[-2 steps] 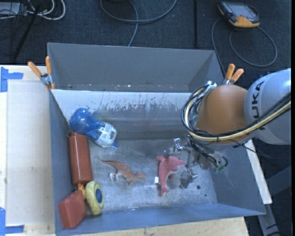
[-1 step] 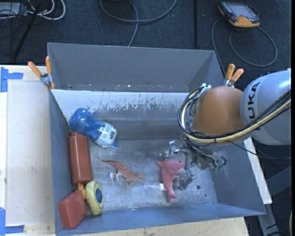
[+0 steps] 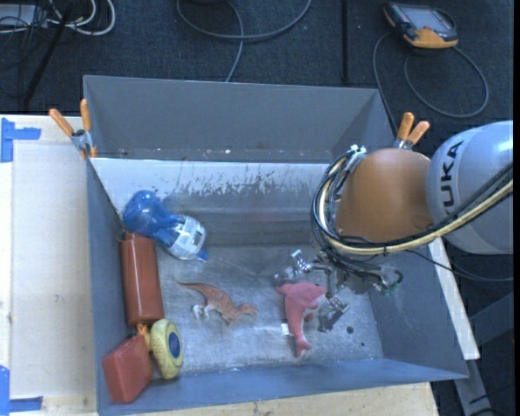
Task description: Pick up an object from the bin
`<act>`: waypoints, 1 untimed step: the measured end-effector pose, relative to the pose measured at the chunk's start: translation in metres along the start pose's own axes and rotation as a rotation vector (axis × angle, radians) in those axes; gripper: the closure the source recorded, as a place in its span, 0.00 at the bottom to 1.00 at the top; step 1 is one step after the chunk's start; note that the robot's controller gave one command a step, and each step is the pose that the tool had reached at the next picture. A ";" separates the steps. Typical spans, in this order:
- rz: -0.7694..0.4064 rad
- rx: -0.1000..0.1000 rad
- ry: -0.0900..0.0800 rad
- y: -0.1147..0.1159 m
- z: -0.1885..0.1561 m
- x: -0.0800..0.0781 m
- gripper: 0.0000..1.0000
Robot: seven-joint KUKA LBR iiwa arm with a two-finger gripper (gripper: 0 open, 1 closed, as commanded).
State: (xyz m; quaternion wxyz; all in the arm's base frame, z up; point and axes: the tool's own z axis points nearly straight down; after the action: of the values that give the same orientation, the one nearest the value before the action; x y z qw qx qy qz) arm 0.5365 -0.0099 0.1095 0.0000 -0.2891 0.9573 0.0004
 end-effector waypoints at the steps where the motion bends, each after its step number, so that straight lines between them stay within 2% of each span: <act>1: -0.181 0.000 0.000 0.002 0.036 0.019 0.00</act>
Offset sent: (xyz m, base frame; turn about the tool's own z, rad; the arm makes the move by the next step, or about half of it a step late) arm -0.0154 -0.0068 -0.0395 -0.5169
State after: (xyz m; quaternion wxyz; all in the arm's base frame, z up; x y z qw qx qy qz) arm 0.5192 -0.0185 0.0737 -0.0001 -0.3746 0.9272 0.0005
